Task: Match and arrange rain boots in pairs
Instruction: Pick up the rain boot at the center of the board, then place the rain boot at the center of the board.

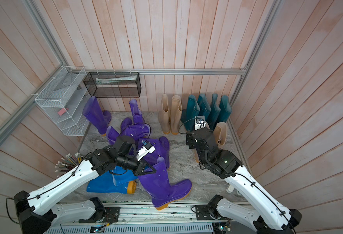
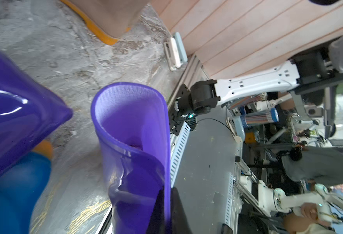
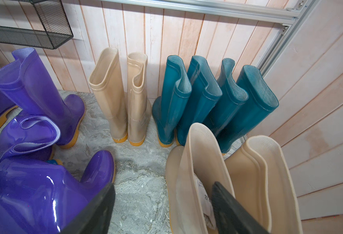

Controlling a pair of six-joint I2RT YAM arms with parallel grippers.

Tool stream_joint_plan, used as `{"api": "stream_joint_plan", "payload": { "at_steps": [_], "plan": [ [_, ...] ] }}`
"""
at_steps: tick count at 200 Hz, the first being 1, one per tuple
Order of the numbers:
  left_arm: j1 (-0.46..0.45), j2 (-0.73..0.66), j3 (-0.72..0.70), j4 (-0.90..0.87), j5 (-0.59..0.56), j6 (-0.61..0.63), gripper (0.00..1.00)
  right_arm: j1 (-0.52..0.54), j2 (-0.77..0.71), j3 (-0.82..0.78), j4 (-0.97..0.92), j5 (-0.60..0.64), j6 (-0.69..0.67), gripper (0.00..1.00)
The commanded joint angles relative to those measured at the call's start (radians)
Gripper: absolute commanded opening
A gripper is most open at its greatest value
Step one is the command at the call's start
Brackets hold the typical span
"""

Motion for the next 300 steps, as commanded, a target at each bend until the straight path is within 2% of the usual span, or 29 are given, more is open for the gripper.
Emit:
{"api": "stream_joint_plan", "payload": {
  "at_steps": [1, 29, 61, 97, 129, 145, 148, 156, 184, 195, 233, 300],
  "plan": [
    [-0.022, 0.019, 0.055, 0.193, 0.095, -0.097, 0.00, -0.010, -0.012, -0.003, 0.011, -0.006, -0.015, 0.77],
    [-0.024, 0.027, 0.067, 0.425, 0.112, -0.246, 0.00, -0.027, -0.019, -0.009, 0.010, -0.004, -0.017, 0.77],
    [-0.025, 0.058, 0.070, 0.595, 0.040, -0.392, 0.00, -0.043, -0.026, -0.010, 0.010, -0.012, -0.019, 0.77],
    [-0.045, 0.078, 0.072, 0.639, -0.165, -0.501, 0.00, -0.056, -0.033, -0.013, 0.013, -0.019, -0.025, 0.77],
    [-0.133, 0.113, 0.145, 0.558, -0.464, -0.521, 0.00, -0.062, -0.030, -0.009, 0.017, -0.028, -0.028, 0.77],
    [-0.143, 0.134, 0.152, 0.553, -0.540, -0.558, 0.00, -0.062, -0.031, -0.008, 0.015, -0.029, -0.029, 0.77],
    [-0.173, 0.138, 0.150, 0.559, -0.554, -0.565, 0.00, -0.063, -0.033, -0.008, 0.016, -0.030, -0.029, 0.77],
    [-0.182, 0.146, 0.140, 0.576, -0.592, -0.591, 0.00, -0.064, -0.034, -0.011, 0.018, -0.030, -0.031, 0.77],
    [-0.186, 0.192, 0.077, 0.742, -0.660, -0.696, 0.00, -0.066, -0.036, -0.018, 0.024, -0.038, -0.028, 0.77],
    [-0.187, 0.224, 0.090, 0.777, -0.668, -0.704, 0.00, -0.067, -0.036, -0.019, 0.024, -0.043, -0.028, 0.77],
    [-0.197, 0.304, 0.139, 0.789, -0.830, -0.690, 0.00, -0.068, -0.037, -0.018, 0.017, -0.054, -0.025, 0.77],
    [-0.205, 0.422, 0.201, 0.803, -0.935, -0.679, 0.00, -0.073, -0.053, -0.010, -0.004, -0.073, -0.014, 0.77]
  ]
}}
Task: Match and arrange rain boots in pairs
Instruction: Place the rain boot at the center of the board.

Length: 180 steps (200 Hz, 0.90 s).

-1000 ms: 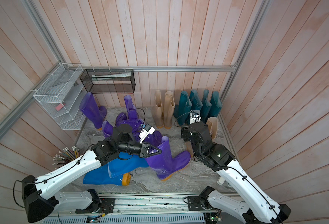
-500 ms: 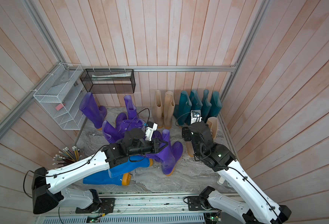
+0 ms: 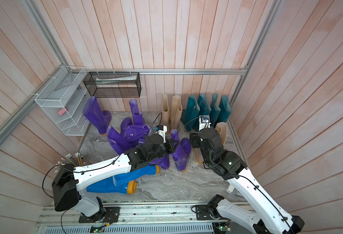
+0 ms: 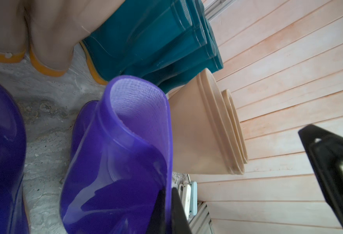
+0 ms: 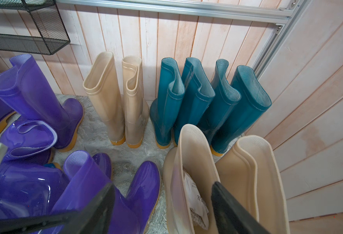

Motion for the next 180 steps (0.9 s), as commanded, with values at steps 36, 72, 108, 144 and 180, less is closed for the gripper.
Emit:
{"api": "stream_joint_plan", "payload": {
  "at_steps": [36, 72, 108, 144, 180],
  "plan": [
    [-0.009, 0.037, 0.077, 0.139, -0.087, 0.026, 0.18, -0.012, -0.021, -0.005, -0.021, -0.001, -0.002, 0.77],
    [-0.009, 0.063, 0.167, 0.116, 0.016, 0.097, 0.65, -0.017, -0.021, 0.020, -0.036, 0.000, -0.003, 0.78],
    [-0.008, 0.018, 0.198, 0.083, 0.064, 0.174, 0.73, -0.017, -0.011, 0.047, -0.044, -0.013, 0.007, 0.78],
    [0.057, -0.126, 0.133, -0.002, 0.055, 0.304, 0.77, -0.016, 0.057, 0.091, -0.098, -0.070, 0.046, 0.78],
    [0.250, -0.293, 0.017, -0.106, 0.093, 0.366, 0.77, -0.011, 0.113, 0.086, -0.091, -0.117, 0.078, 0.79]
  ]
}}
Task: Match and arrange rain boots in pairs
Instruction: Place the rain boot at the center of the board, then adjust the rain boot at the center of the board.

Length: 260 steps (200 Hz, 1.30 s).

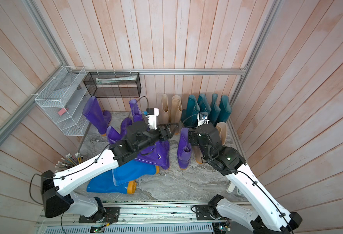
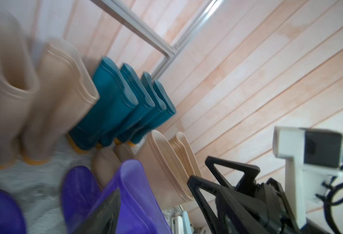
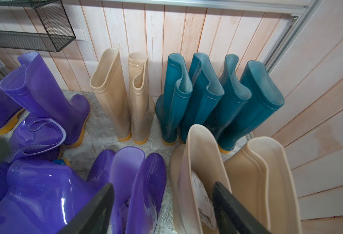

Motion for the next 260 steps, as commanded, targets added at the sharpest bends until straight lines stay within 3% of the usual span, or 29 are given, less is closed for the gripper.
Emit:
{"api": "stream_joint_plan", "payload": {
  "at_steps": [1, 35, 61, 83, 131, 151, 173, 193, 218, 260],
  "plan": [
    [0.104, -0.103, -0.069, -0.089, 0.023, 0.086, 0.77, 0.001, 0.028, 0.009, -0.026, -0.057, 0.039, 0.79],
    [0.242, -0.194, -0.166, -0.114, 0.098, 0.133, 0.78, 0.001, 0.091, 0.000, 0.011, -0.132, 0.055, 0.81],
    [0.329, -0.238, -0.230, -0.091, 0.162, 0.147, 0.78, 0.000, 0.148, -0.005, -0.021, -0.017, 0.090, 0.82],
    [0.370, -0.280, -0.299, -0.046, 0.175, 0.174, 0.78, -0.001, 0.150, -0.028, -0.034, 0.025, 0.121, 0.82],
    [0.414, -0.312, -0.390, 0.010, 0.206, 0.197, 0.79, -0.021, 0.176, -0.070, -0.034, -0.091, 0.127, 0.79],
    [0.438, -0.324, -0.422, 0.031, 0.242, 0.181, 0.79, -0.061, 0.197, -0.067, -0.040, -0.113, 0.116, 0.63],
    [0.465, -0.345, -0.447, 0.049, 0.271, 0.159, 0.79, -0.103, 0.211, -0.050, -0.035, -0.128, 0.061, 0.26],
    [0.482, -0.357, -0.454, 0.060, 0.287, 0.151, 0.79, -0.144, 0.227, -0.024, -0.021, -0.154, -0.012, 0.08],
    [0.499, -0.364, -0.459, 0.069, 0.298, 0.146, 0.79, -0.189, 0.256, 0.008, 0.001, -0.189, -0.093, 0.00],
    [0.514, -0.366, -0.466, 0.077, 0.311, 0.136, 0.79, -0.204, 0.316, 0.078, -0.039, -0.139, -0.202, 0.00]
  ]
}}
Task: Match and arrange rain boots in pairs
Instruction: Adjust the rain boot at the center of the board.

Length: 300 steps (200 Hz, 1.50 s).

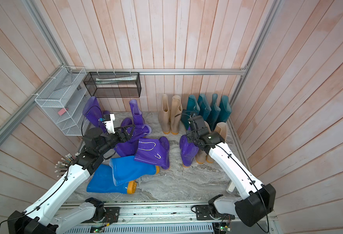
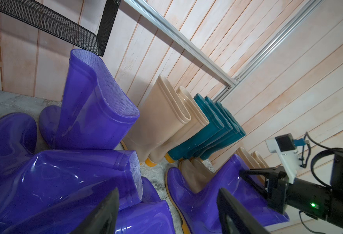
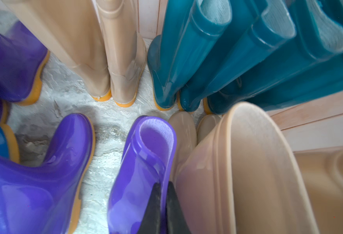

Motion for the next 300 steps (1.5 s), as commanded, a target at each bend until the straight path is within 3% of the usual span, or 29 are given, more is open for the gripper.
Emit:
{"api": "stream_joint_plan", "payload": {
  "at_steps": [1, 31, 57, 99, 128, 151, 172, 222, 252, 271, 300],
  "plan": [
    [0.009, -0.013, -0.019, 0.027, 0.026, -0.009, 0.78, -0.010, 0.026, 0.058, -0.016, 0.032, -0.095, 0.00],
    [0.015, -0.018, -0.022, 0.031, 0.039, -0.012, 0.78, -0.009, 0.043, 0.055, -0.010, 0.026, -0.095, 0.02],
    [0.016, -0.021, -0.025, 0.038, 0.042, -0.013, 0.78, -0.005, 0.052, 0.064, 0.020, 0.102, -0.121, 0.02],
    [0.018, -0.034, -0.029, 0.043, 0.049, -0.011, 0.78, 0.018, 0.080, 0.064, 0.025, 0.099, -0.124, 0.12],
    [0.018, -0.036, -0.029, 0.044, 0.055, -0.007, 0.78, 0.052, 0.108, 0.111, -0.027, 0.140, -0.122, 0.29],
    [0.019, -0.037, -0.028, 0.045, 0.060, 0.000, 0.79, 0.100, 0.100, 0.150, -0.056, 0.175, -0.112, 0.51],
    [0.020, -0.039, -0.029, 0.044, 0.055, 0.003, 0.79, 0.159, 0.088, 0.206, -0.091, 0.216, -0.094, 0.62],
    [0.022, -0.048, -0.027, 0.026, 0.010, 0.017, 0.79, 0.344, 0.082, 0.340, -0.152, 0.344, 0.023, 0.67],
    [0.033, -0.069, -0.029, 0.000, -0.081, 0.022, 0.79, 0.533, 0.115, 0.306, 0.000, 0.363, 0.154, 0.68],
    [0.053, -0.093, -0.037, -0.010, -0.144, 0.018, 0.79, 0.602, 0.160, 0.236, 0.161, 0.307, 0.236, 0.68],
    [0.097, -0.126, -0.062, 0.007, -0.183, -0.010, 0.80, 0.622, 0.251, 0.173, 0.332, 0.190, 0.331, 0.71]
  ]
}}
